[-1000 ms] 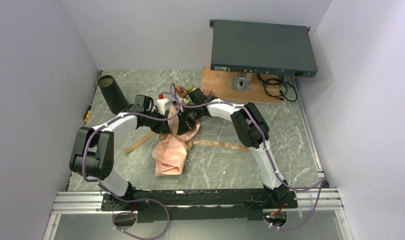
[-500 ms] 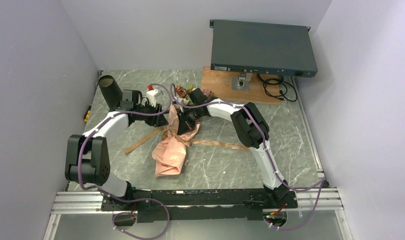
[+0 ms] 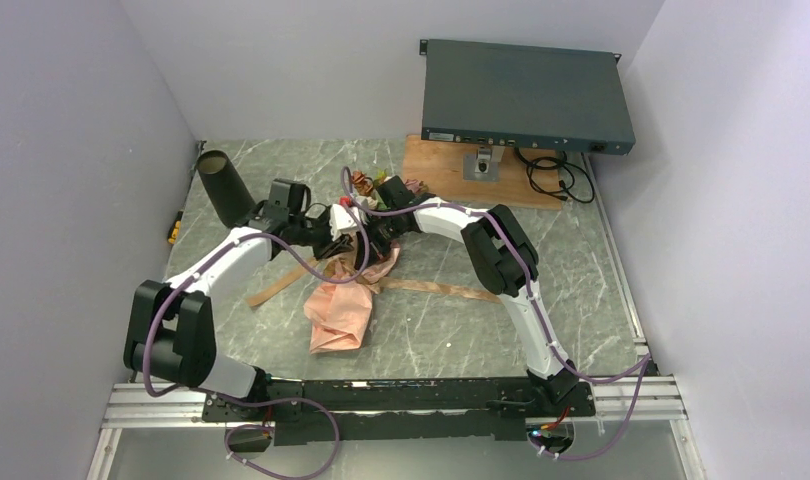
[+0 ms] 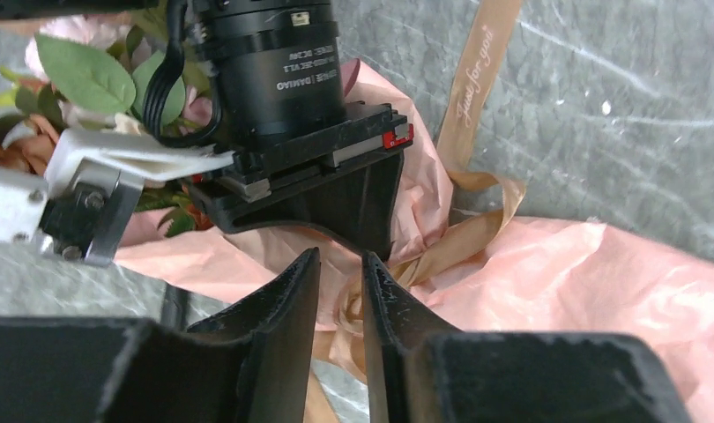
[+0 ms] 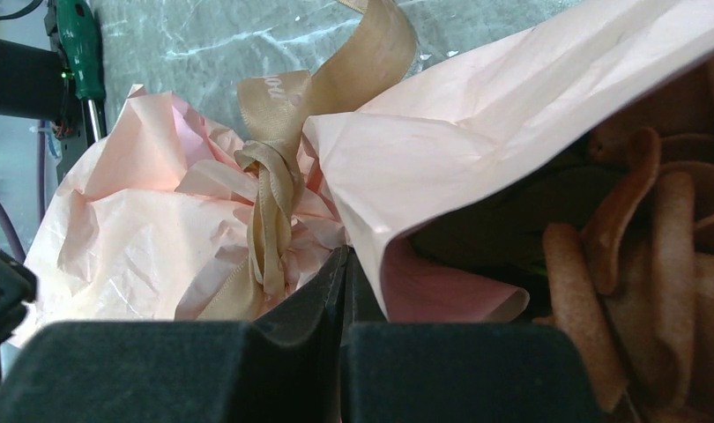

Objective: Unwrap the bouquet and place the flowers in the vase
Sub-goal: Untie the ribbon from the wrapping paper.

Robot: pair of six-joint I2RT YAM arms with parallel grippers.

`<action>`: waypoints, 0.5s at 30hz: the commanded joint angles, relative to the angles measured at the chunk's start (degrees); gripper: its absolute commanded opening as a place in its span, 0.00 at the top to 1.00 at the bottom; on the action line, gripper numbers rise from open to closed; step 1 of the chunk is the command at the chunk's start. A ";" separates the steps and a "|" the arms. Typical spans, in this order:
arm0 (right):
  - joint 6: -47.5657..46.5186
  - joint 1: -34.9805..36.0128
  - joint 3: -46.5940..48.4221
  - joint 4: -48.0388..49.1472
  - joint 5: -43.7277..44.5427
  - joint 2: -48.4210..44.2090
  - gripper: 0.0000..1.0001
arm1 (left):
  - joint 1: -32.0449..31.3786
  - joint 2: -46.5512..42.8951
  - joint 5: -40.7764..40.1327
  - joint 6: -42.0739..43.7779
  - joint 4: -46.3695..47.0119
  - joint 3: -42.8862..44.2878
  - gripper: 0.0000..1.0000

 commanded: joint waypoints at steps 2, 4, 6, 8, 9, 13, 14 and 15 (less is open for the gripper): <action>-3.75 -1.88 -2.26 -8.02 11.63 5.40 1.00 | -1.12 2.59 0.61 16.61 -2.81 0.74 0.71; -3.70 -1.88 -2.20 -7.96 11.61 5.44 1.00 | -1.38 4.97 0.61 19.67 -6.15 2.49 0.70; -3.70 -1.88 -2.07 -8.08 11.78 5.45 1.00 | -1.48 6.83 0.17 21.07 -7.58 3.56 0.69; -3.70 -1.88 -2.38 -7.93 11.94 5.30 1.00 | -1.69 7.95 -0.56 22.81 -7.30 3.43 0.68; -3.70 -1.88 -2.49 -7.91 11.97 5.31 1.00 | -1.94 8.33 -0.95 23.68 -7.24 3.29 0.67; -3.48 -1.88 -2.96 -7.63 12.15 5.15 1.00 | -2.53 11.02 -2.90 24.85 -7.67 3.69 0.63; -3.44 -1.88 -3.11 -7.50 12.15 5.05 1.00 | -2.63 11.47 -3.67 24.64 -7.47 3.71 0.62; -3.36 -1.88 -3.19 -7.40 12.15 5.05 1.00 | -2.64 11.92 -4.28 24.54 -7.36 3.71 0.61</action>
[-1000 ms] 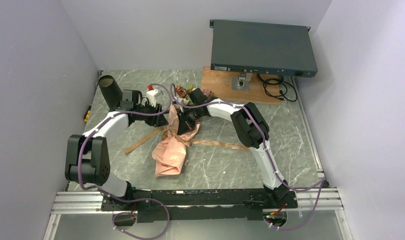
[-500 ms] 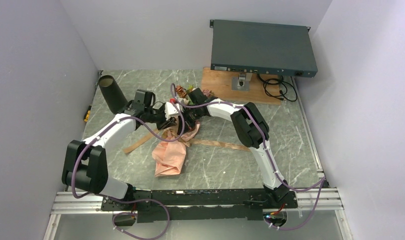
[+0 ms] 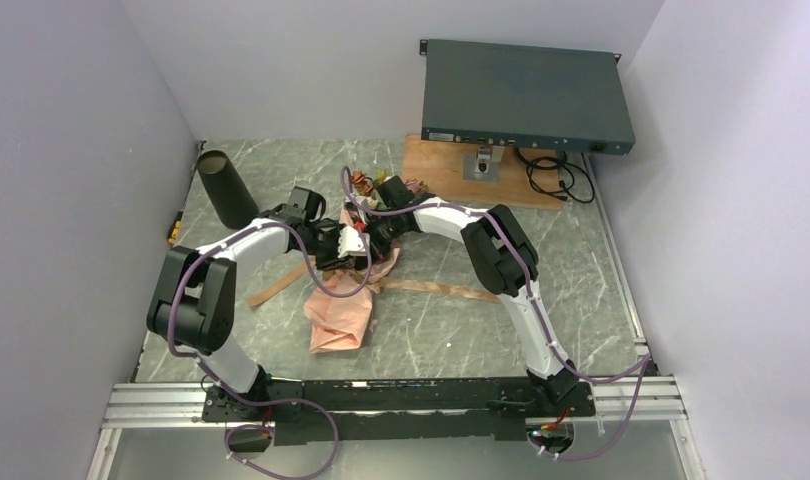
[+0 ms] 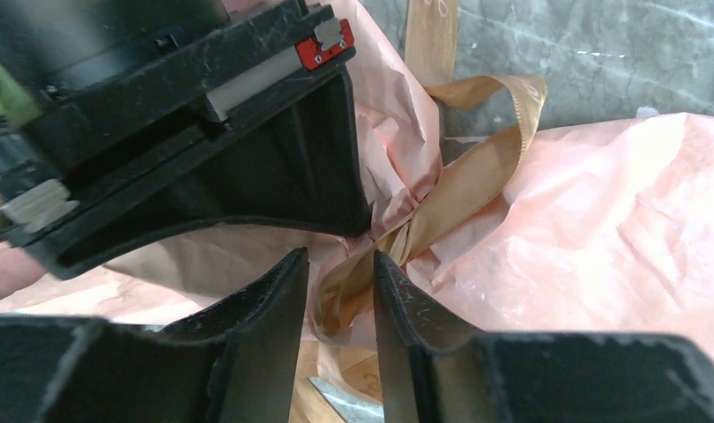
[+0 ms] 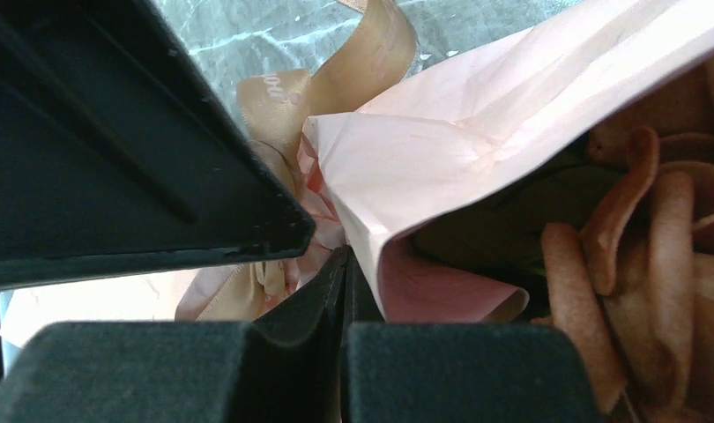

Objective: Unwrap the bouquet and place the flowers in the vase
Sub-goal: Untie the ribbon from the wrapping paper.

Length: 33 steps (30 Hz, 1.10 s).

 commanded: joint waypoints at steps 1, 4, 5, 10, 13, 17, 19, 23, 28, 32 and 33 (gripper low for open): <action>-3.31 -1.88 -3.53 -7.17 12.31 4.92 1.00 | -0.57 1.94 -2.08 3.15 -1.01 2.25 0.59; -3.47 -1.97 -3.36 -7.16 12.54 5.00 1.00 | -0.59 2.77 -4.21 1.46 -1.22 2.60 0.58; -3.54 -1.97 -3.38 -7.23 12.69 5.01 1.00 | -0.59 2.86 -4.76 0.78 -1.78 2.86 0.62; -3.81 -2.22 -2.99 -7.43 13.18 5.34 1.00 | -0.12 0.98 -5.46 -3.33 -2.84 2.34 0.83; -3.87 -2.47 -3.14 -7.51 13.35 5.36 1.00 | 0.84 -1.65 -4.75 -10.06 -0.70 1.10 0.95; -4.17 -2.58 -3.80 -7.39 13.53 5.11 1.00 | 1.97 -6.40 -5.15 -20.92 5.41 -1.71 1.00; -4.42 -2.67 -4.07 -7.43 13.66 4.96 1.00 | 2.55 -8.41 -7.15 -26.65 8.84 -3.65 1.00; -4.70 -2.67 -4.51 -7.35 13.86 4.67 1.00 | 4.19 -11.12 -12.12 -36.42 13.25 -5.99 1.00; -5.10 -2.67 -5.12 -7.26 13.97 4.35 1.00 | 6.47 -12.60 -16.88 -46.06 15.42 -7.45 1.00; -5.53 -2.74 -5.69 -7.16 14.06 4.18 1.00 | 8.36 -13.03 -16.43 -51.05 15.59 -7.22 1.00; -5.58 -2.75 -5.82 -7.12 14.06 4.14 1.00 | 8.70 -13.08 -15.00 -51.62 15.36 -6.90 1.00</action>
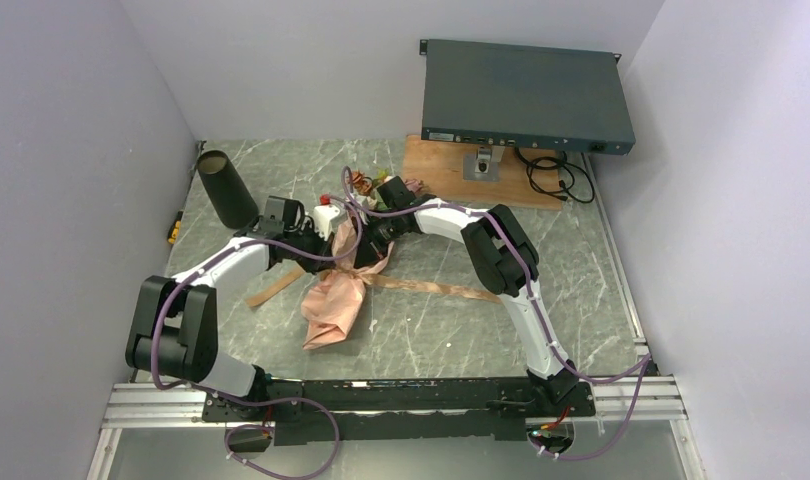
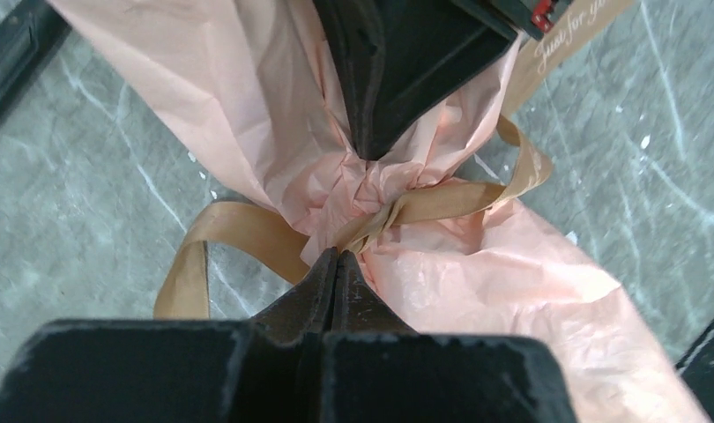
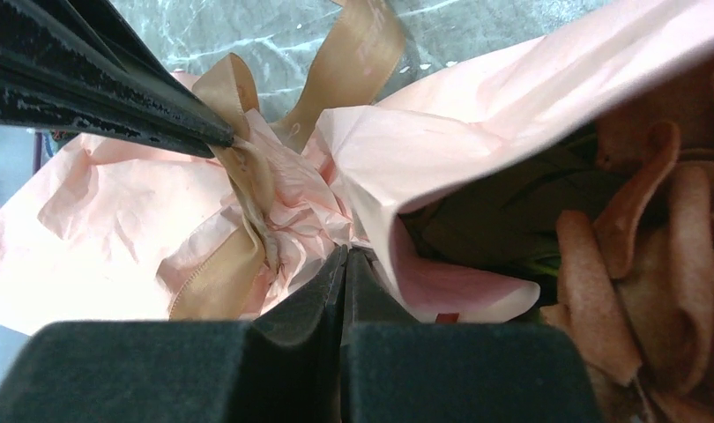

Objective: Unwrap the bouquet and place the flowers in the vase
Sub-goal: Untie the ribbon from the wrapping paper.

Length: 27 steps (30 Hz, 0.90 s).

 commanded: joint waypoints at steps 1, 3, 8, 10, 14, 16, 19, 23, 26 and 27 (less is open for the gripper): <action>-5.64 -2.63 -4.85 -9.03 14.43 4.23 1.00 | 4.30 -4.02 -3.37 -7.07 6.71 2.37 1.00; -5.80 -2.63 -4.88 -9.10 14.41 4.15 1.00 | 4.94 -4.01 -0.60 -8.35 6.95 3.06 1.00; -6.08 -2.63 -4.63 -9.26 14.36 4.13 1.00 | 5.65 -3.05 8.63 -8.65 6.14 6.95 1.00; -6.00 -2.63 -4.47 -9.28 14.26 4.21 1.00 | 4.55 -3.10 12.43 -5.51 5.74 8.21 1.00; -5.83 -2.63 -4.10 -9.28 14.17 4.43 1.00 | 0.28 -3.65 12.83 5.44 2.57 9.63 1.00; -5.90 -2.63 -3.88 -9.36 14.25 4.56 1.00 | -0.47 -3.53 12.76 8.13 1.83 9.81 1.00; -5.85 -2.63 -3.82 -9.46 14.35 4.57 1.00 | -0.48 -3.30 10.54 7.47 2.18 9.88 1.00; -5.85 -2.63 -3.59 -9.61 14.35 4.68 1.00 | 2.88 -3.39 7.10 -1.76 5.22 8.62 1.00; -5.99 -2.63 -3.09 -9.94 14.59 4.91 1.00 | 5.12 -4.00 4.93 -8.96 4.92 6.94 1.00; -6.00 -2.64 -3.04 -9.98 14.61 5.00 1.00 | 5.63 -4.67 3.56 -10.84 5.43 5.43 1.00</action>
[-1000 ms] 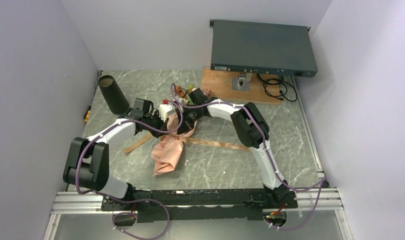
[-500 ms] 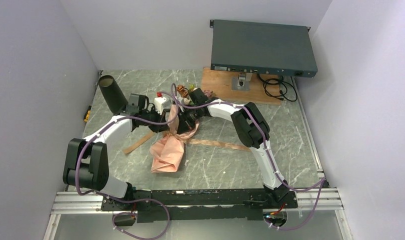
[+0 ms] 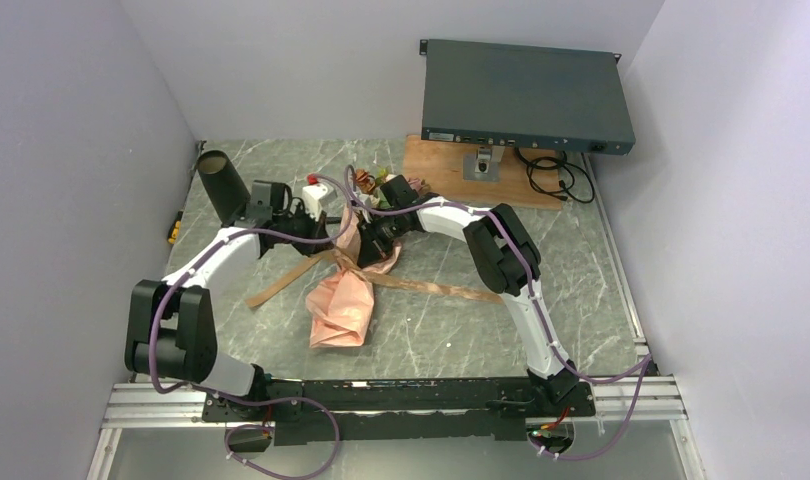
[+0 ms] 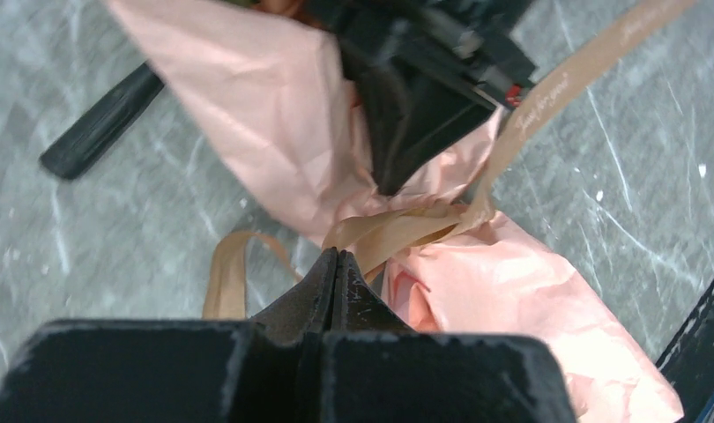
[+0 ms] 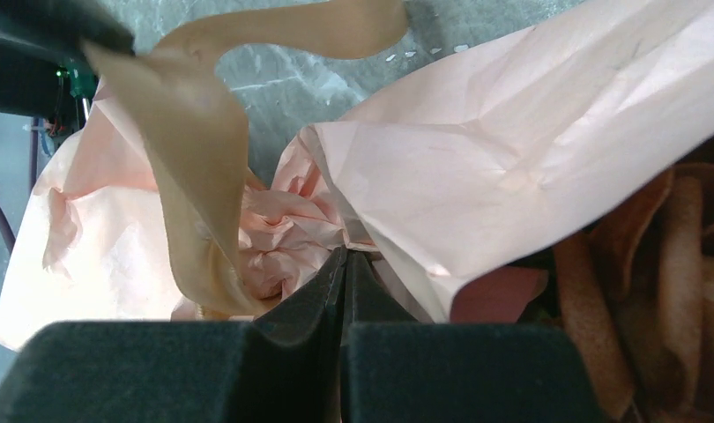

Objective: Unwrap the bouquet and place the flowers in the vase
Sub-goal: Untie the ribbon from the wrapping paper.

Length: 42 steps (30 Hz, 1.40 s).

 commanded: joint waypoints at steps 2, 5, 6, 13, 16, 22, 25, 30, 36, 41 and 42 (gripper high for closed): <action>-5.17 -1.80 -2.76 -9.75 14.83 5.29 1.00 | 3.40 -6.32 -7.02 -12.21 7.69 -3.03 1.00; -5.43 -1.80 -2.86 -10.01 14.85 5.29 1.00 | 3.76 -7.66 -9.75 -14.71 7.29 -5.16 1.00; -5.52 -1.80 -2.98 -10.05 14.85 5.29 1.00 | 3.96 -7.94 -10.77 -15.67 7.21 -5.66 1.00; -5.81 -1.80 -3.14 -10.25 14.68 4.95 1.00 | 5.54 -8.53 -7.50 -9.28 5.16 -5.79 0.88; -5.68 -1.80 -3.01 -10.32 14.46 5.01 1.00 | 5.54 -8.14 -4.03 0.87 4.99 -3.16 0.68; -5.16 -1.80 -2.51 -10.25 14.15 5.11 1.00 | 4.83 -4.79 6.12 19.02 -2.08 2.55 0.56; -4.69 -1.80 -2.23 -10.14 14.07 5.19 1.00 | 3.89 -2.85 8.44 25.71 -3.63 3.43 0.57; -3.93 -1.80 -1.86 -10.05 13.86 5.43 1.00 | 0.79 1.77 9.33 36.33 -8.57 6.00 0.59; -3.53 -1.80 -2.08 -9.72 14.23 5.49 1.00 | -1.83 5.68 6.59 39.69 -7.65 4.97 0.57; -3.11 -1.84 -2.25 -9.44 14.41 5.54 1.00 | -2.55 7.79 2.12 36.56 -5.29 4.93 0.70; -3.15 -1.80 -2.21 -9.44 14.41 5.62 1.00 | -2.55 8.08 1.30 36.64 -5.68 5.01 0.70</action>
